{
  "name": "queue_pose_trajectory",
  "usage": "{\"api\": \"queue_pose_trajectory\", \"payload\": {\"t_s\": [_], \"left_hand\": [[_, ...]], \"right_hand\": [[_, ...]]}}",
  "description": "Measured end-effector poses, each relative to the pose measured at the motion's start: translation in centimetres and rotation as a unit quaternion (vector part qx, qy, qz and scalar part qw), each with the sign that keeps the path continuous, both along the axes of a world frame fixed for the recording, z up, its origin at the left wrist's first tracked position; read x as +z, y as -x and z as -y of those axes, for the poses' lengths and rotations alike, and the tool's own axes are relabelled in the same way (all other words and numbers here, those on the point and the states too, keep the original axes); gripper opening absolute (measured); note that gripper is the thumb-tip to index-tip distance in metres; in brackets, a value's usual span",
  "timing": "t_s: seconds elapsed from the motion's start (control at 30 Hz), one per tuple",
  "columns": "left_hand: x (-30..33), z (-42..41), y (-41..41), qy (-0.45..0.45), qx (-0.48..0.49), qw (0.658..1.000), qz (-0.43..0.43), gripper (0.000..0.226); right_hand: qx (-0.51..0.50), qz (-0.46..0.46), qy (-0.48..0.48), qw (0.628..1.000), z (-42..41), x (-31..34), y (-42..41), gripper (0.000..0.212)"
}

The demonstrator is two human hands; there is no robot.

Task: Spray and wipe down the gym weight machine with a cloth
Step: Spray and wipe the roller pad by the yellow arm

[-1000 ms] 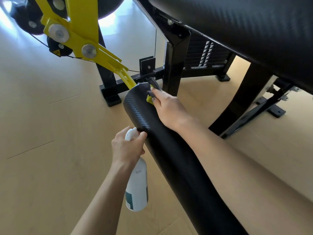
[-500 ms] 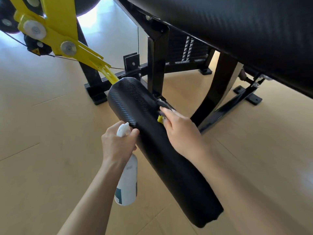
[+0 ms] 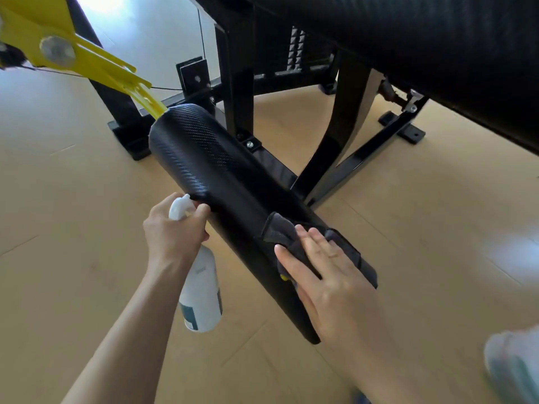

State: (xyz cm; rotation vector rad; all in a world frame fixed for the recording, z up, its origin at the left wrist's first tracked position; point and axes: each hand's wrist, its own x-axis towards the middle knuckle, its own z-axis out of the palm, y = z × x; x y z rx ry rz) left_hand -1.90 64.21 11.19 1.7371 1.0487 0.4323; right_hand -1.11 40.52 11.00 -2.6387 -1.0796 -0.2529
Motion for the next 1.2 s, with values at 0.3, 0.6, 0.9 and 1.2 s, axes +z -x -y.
{"api": "queue_pose_trajectory", "payload": {"t_s": [0.3, 0.6, 0.9, 1.2], "left_hand": [[0.4, 0.9, 0.2, -0.065, -0.035, 0.997, 0.009, 0.015], [0.8, 3.1, -0.2, -0.054, -0.013, 0.998, 0.018, 0.024], [0.6, 4.0, -1.6, -0.035, -0.017, 0.996, 0.079, 0.047], [-0.1, 3.4, -0.4, -0.03, -0.025, 0.997, 0.06, 0.045]], "right_hand": [[0.09, 0.019, 0.014, 0.996, -10.0, -0.3, -6.1, 0.044], [-0.035, -0.045, -0.078, 0.995, 2.9, -0.2, 0.9, 0.044], [-0.187, -0.453, -0.094, 0.866, 1.9, 1.2, -10.3, 0.034], [-0.193, -0.402, -0.196, 0.874, 6.8, -2.2, -6.0, 0.025]]}}
